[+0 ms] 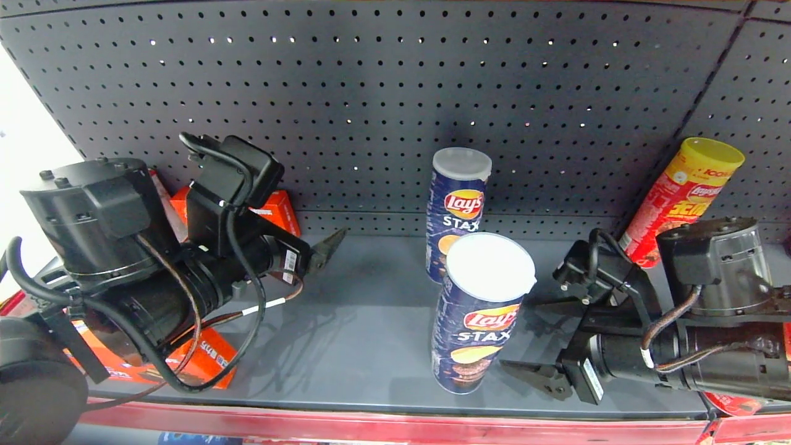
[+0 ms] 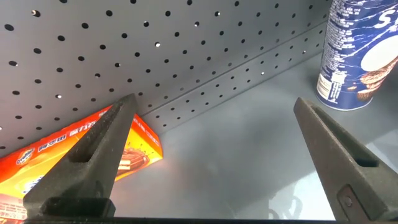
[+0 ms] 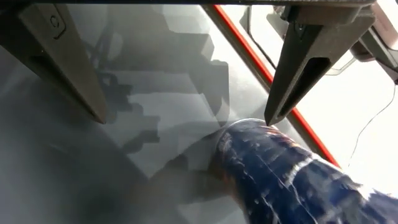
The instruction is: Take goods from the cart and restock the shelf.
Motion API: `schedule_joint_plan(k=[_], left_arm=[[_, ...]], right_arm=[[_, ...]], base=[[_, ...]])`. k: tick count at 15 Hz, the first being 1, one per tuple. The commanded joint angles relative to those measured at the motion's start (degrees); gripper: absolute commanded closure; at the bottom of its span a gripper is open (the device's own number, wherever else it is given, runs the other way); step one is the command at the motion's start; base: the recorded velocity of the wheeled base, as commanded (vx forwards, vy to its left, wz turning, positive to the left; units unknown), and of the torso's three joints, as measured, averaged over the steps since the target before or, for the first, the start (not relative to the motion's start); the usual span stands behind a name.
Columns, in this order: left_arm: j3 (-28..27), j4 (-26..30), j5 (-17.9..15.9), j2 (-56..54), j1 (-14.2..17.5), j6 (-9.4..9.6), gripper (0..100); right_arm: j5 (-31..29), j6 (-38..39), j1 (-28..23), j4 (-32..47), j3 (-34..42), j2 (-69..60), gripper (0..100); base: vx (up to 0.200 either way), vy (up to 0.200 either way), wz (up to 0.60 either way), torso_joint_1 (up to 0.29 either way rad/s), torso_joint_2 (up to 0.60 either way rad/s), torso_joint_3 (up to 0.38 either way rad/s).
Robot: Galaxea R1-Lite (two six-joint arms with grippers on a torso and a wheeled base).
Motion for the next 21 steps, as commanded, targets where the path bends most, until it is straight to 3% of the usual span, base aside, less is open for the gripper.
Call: schedule_joint_plan(k=[1, 16, 21], left_arm=[[-0.06, -0.02, 0.03, 0.12, 0.01, 0.01, 0], [0.03, -0.02, 0.03, 0.20, -0.08, 0.10, 0], [0.56, -0.02, -0.14, -0.06, 0.01, 0.19, 0]], right_arm=[[0.04, -0.10, -1.48, -0.09, -0.36, 0.01, 0], [-0.05, -0.01, 0.19, -0.17, -1.94, 2.20, 0], [-0.40, 0.34, -3.50, -1.84, -2.12, -2.63, 0]], base=[[0.000, 0.000, 0.00, 0.000, 0.00, 0.000], [0.000, 0.000, 0.00, 0.000, 0.00, 0.000], [0.000, 0.000, 0.00, 0.000, 0.00, 0.000]])
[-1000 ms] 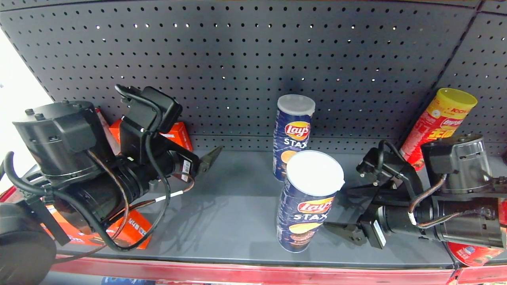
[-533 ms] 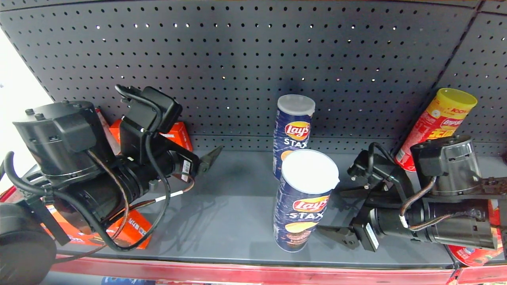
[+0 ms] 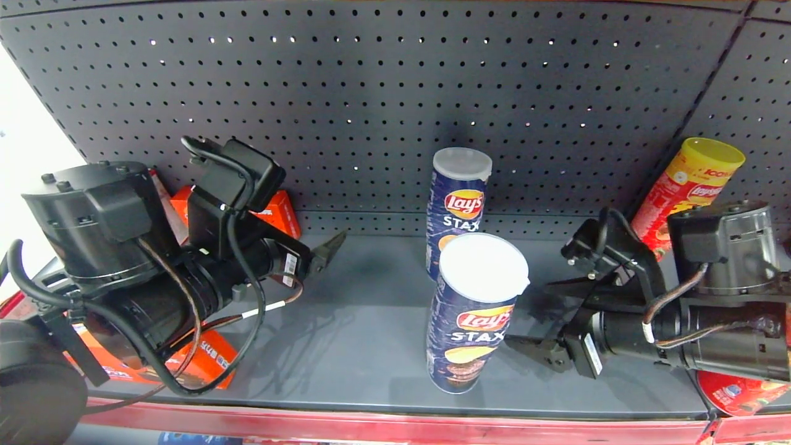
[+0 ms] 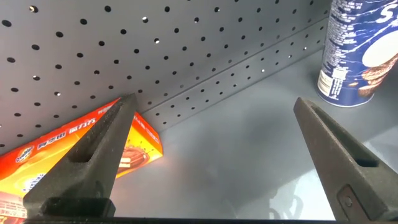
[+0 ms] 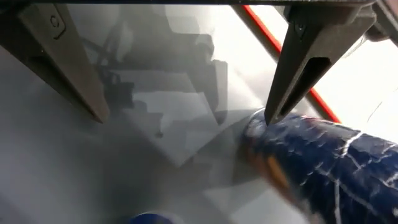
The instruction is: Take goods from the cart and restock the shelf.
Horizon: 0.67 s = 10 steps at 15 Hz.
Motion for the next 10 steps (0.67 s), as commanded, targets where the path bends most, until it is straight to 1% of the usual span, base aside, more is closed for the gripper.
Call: schedule_joint_plan(k=[1, 3, 6, 8, 10], left_arm=[[-0.03, -0.02, -0.10, 0.14, -0.10, 0.03, 0], [-0.12, -0.02, -0.10, 0.32, -0.28, 0.12, 0], [0.32, 0.06, -0.10, 0.40, -0.54, 0.12, 0], [0.76, 0.06, -0.10, 0.32, -0.54, 0.12, 0], [0.76, 0.06, -0.10, 0.32, -0.71, 0.12, 0]], right_arm=[[-0.80, 0.16, -1.39, -0.19, -0.27, -4.72, 0], [-1.41, 0.69, -1.21, -0.54, -0.54, -6.57, 0], [-2.64, 1.48, -0.42, -1.95, -3.79, -8.24, 0], [-4.05, 1.13, 0.10, -7.31, -4.67, -8.94, 0], [-5.81, 1.13, 2.39, -10.12, -4.58, -10.17, 0]], base=[[0.000, 0.000, 0.00, 0.000, 0.00, 0.000], [0.000, 0.000, 0.00, 0.000, 0.00, 0.000], [0.000, 0.000, 0.00, 0.000, 0.00, 0.000], [0.000, 0.000, 0.00, 0.000, 0.00, 0.000], [0.000, 0.000, 0.00, 0.000, 0.00, 0.000]])
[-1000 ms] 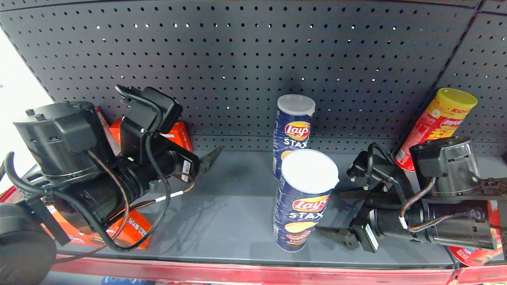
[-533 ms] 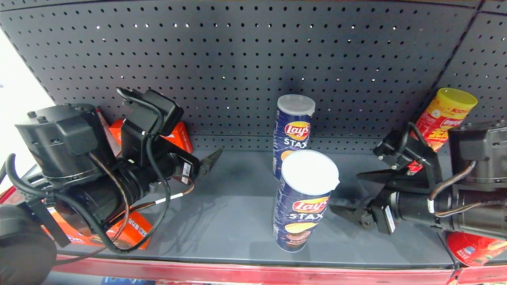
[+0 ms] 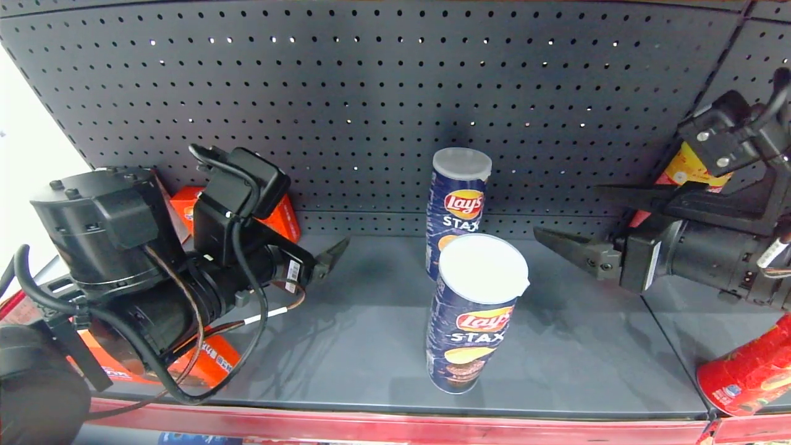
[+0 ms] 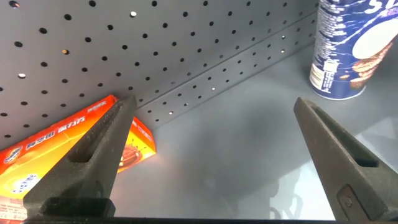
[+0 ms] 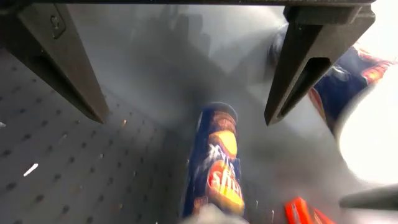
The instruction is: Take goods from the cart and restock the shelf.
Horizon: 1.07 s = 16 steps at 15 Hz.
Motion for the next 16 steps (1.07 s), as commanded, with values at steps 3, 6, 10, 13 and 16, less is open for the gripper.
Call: schedule_joint_plan(k=[3, 6, 10, 13, 16], left_arm=[[0.04, -0.05, -0.08, -0.13, -0.15, -0.02, 0], [-0.05, -0.05, -0.08, -0.13, -0.15, -0.02, 0], [-0.05, -0.05, 0.01, -0.30, 0.02, -0.02, 0], [-0.14, -0.05, -0.08, -0.30, 0.20, -0.10, 0], [-0.14, -0.05, 0.01, -0.30, 0.20, -0.10, 0]], right_arm=[[-0.87, -0.28, 2.37, -0.49, 0.97, -6.41, 0], [-0.87, -0.19, 1.58, -0.23, 4.75, -14.24, 0], [-3.95, -0.01, 0.18, 3.47, 8.97, -26.28, 0], [-5.53, 0.25, 0.00, 8.74, 13.28, -36.65, 0], [-6.68, 0.25, -0.18, 9.09, 18.46, -44.47, 0]], base=[[0.000, 0.000, 0.00, 0.000, 0.00, 0.000], [0.000, 0.000, 0.00, 0.000, 0.00, 0.000], [0.000, 0.000, 0.00, 0.000, 0.00, 0.000], [0.000, 0.000, 0.00, 0.000, 0.00, 0.000], [0.000, 0.000, 0.00, 0.000, 0.00, 0.000]])
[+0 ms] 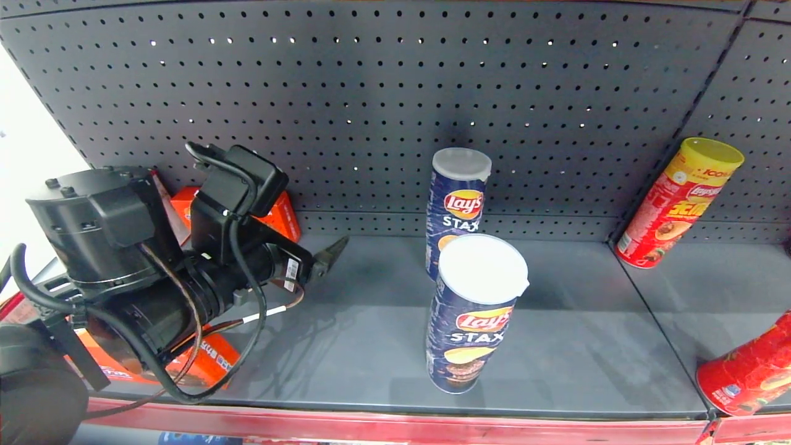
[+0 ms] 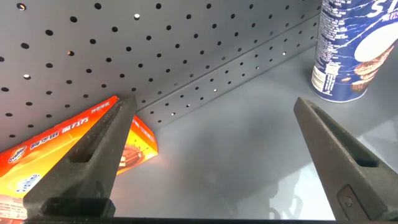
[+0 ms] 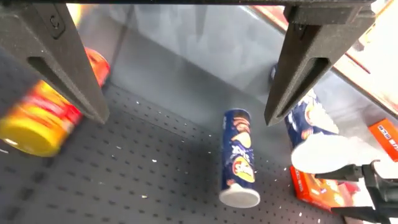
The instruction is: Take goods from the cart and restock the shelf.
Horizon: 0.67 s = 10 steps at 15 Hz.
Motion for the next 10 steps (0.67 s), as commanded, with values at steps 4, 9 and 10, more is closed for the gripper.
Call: schedule_joint_plan(k=[4, 9, 10], left_arm=[[0.06, -0.02, 0.08, -0.19, 0.00, -0.01, 0], [0.15, -0.02, 0.08, -0.10, -0.09, -0.01, 0], [0.15, -0.02, 0.08, -0.19, -0.09, -0.09, 0]], right_arm=[[-1.48, -0.11, -0.88, 0.54, 11.76, -16.78, 0], [-1.22, -0.11, -0.70, 0.54, 23.19, -22.84, 0], [-1.22, -0.02, -0.62, 0.54, 25.12, -23.28, 0]], base=[[0.000, 0.000, 0.00, 0.000, 0.00, 0.000], [0.000, 0.000, 0.00, 0.000, 0.00, 0.000], [0.000, 0.000, 0.00, 0.000, 0.00, 0.000]])
